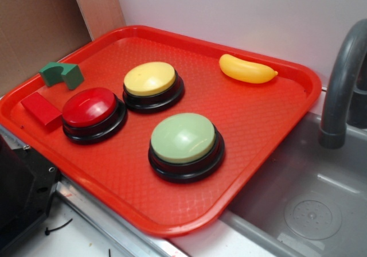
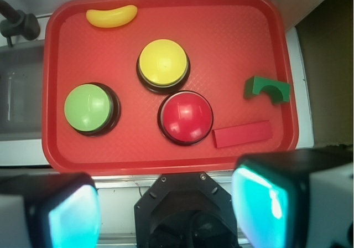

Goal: Push the green button.

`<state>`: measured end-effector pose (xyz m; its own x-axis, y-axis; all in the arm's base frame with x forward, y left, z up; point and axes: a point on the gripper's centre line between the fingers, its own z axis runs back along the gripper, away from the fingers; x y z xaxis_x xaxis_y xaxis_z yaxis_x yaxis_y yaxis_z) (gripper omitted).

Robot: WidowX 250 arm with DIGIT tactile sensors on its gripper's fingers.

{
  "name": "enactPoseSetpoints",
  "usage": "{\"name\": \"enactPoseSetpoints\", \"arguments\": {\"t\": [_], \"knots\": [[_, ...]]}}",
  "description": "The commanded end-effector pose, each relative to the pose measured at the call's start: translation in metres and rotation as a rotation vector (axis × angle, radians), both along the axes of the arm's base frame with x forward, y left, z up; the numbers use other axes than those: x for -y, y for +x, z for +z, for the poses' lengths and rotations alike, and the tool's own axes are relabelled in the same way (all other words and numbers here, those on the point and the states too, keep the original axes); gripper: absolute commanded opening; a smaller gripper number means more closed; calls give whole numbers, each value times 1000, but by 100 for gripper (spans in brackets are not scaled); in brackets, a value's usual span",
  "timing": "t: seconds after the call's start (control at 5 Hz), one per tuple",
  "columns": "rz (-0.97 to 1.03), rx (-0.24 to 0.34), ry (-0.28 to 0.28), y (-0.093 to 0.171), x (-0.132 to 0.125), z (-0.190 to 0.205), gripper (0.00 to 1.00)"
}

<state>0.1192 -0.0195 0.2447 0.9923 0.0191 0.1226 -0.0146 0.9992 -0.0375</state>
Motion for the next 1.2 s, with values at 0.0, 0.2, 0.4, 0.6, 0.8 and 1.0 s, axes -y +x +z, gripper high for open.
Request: {"name": "enactPoseSetpoints", "arguments": {"t": [0.0, 0.2, 0.4, 0.6, 0.8, 1.0], "knots": [[0, 0, 0, 0, 0, 0, 100], [-166, -61, 38, 13, 33, -50, 100], [-309, -57, 78, 23, 71, -93, 100], [-428, -83, 122, 31, 103, -132, 100], [-454, -73, 90, 56, 110, -155, 100], [-507, -37, 28, 83, 118, -171, 100]]}}
